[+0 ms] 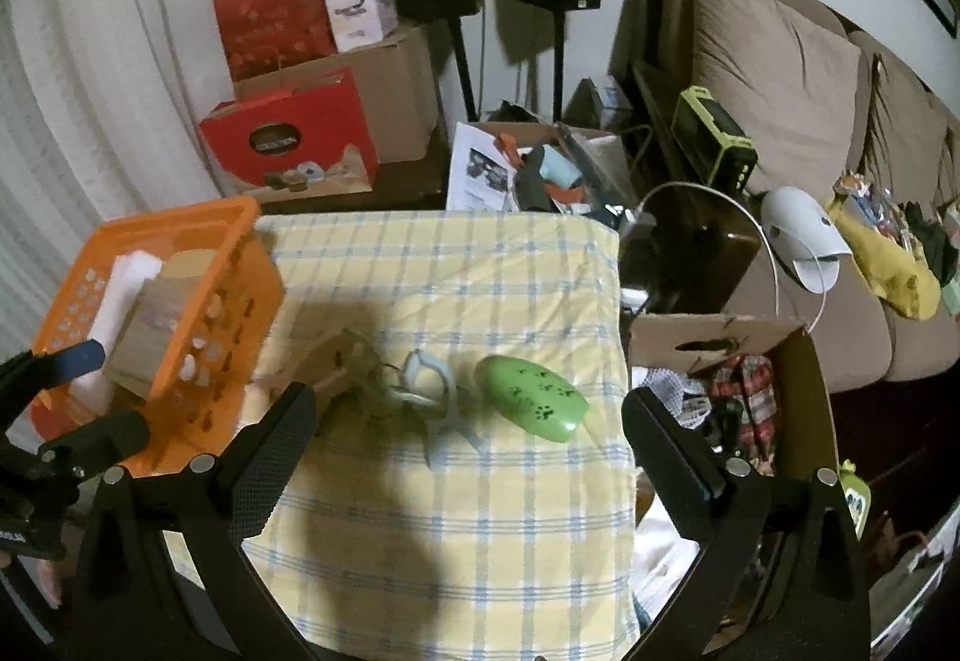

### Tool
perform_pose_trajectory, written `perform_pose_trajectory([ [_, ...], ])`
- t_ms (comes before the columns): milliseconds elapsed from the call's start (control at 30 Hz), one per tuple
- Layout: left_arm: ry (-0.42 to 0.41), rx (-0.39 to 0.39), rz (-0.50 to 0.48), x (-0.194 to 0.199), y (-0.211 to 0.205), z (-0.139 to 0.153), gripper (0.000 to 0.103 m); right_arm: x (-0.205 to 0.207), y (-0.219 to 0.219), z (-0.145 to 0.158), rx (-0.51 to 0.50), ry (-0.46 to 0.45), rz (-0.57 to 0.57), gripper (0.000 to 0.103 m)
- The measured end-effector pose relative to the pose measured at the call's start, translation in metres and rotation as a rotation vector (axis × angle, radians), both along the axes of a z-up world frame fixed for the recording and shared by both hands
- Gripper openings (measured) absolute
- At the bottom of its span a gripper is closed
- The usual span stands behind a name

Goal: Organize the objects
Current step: 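Close the right tool on the dark green clothespin and lift it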

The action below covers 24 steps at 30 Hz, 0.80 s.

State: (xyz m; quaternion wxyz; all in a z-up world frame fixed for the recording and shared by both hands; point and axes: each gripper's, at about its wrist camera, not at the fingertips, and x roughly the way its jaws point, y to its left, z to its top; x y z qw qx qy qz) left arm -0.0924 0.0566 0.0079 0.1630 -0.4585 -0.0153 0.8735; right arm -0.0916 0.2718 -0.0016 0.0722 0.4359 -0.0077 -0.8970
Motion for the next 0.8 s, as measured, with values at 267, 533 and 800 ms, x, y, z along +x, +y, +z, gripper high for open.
perform_pose_trajectory([
  [267, 0.000, -0.019, 0.026, -0.007, -0.005, -0.003, 0.101, -0.018, -0.024, -0.032, 0.004, -0.043, 0.079, 0.081],
  [533, -0.016, -0.014, 0.049, -0.017, -0.021, -0.011, 0.101, -0.045, -0.053, -0.063, 0.005, -0.061, 0.144, 0.064],
  [800, -0.015, -0.003, 0.046, -0.019, -0.027, -0.010, 0.101, -0.061, -0.073, -0.082, 0.017, -0.073, 0.210, 0.049],
])
